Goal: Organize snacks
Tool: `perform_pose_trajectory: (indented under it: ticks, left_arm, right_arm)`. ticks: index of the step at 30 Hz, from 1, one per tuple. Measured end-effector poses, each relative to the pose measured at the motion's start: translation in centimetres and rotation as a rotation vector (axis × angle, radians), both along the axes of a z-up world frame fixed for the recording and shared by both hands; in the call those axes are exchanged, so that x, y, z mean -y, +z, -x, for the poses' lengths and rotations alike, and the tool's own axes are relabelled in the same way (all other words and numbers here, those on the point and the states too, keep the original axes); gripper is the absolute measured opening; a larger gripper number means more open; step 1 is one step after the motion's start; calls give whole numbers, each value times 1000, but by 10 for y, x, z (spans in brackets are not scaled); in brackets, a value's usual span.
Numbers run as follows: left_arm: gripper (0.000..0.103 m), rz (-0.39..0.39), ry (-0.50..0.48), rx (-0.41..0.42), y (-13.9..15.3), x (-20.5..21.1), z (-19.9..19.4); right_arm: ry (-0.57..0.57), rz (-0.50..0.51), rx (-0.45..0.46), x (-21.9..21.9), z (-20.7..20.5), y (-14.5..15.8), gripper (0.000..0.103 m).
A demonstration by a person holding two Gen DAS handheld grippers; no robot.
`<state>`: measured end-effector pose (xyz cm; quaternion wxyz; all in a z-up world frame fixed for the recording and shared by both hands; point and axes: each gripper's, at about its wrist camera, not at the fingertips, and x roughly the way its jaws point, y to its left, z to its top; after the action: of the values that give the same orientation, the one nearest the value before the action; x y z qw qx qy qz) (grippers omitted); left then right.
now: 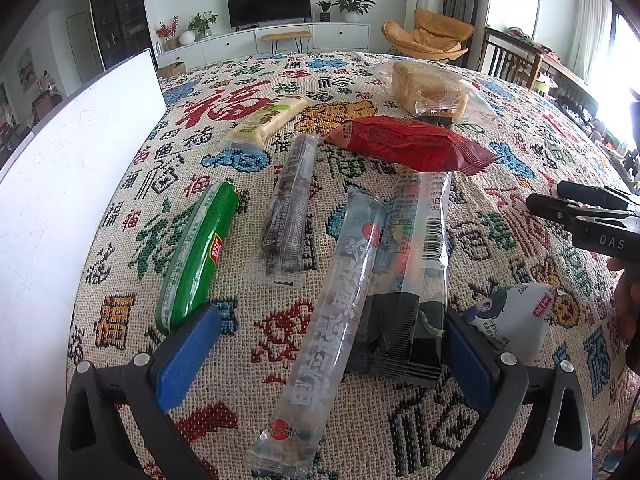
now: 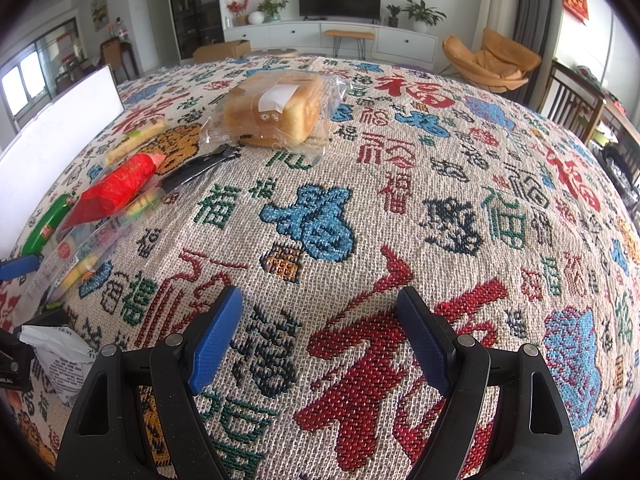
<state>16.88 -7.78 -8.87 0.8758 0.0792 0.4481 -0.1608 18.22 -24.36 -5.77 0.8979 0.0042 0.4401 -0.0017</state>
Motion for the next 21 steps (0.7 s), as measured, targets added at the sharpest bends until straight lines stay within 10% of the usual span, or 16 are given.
perform_pose_trajectory:
  ticks: [14,21]
  left_arm:
    - [103,181,135,161,55,-59,62]
    - [103,302,237,27,42,-96,62]
  right_arm:
    - [0,0,0,0,0,0,82]
    - [27,-140,40,11,10,7,82]
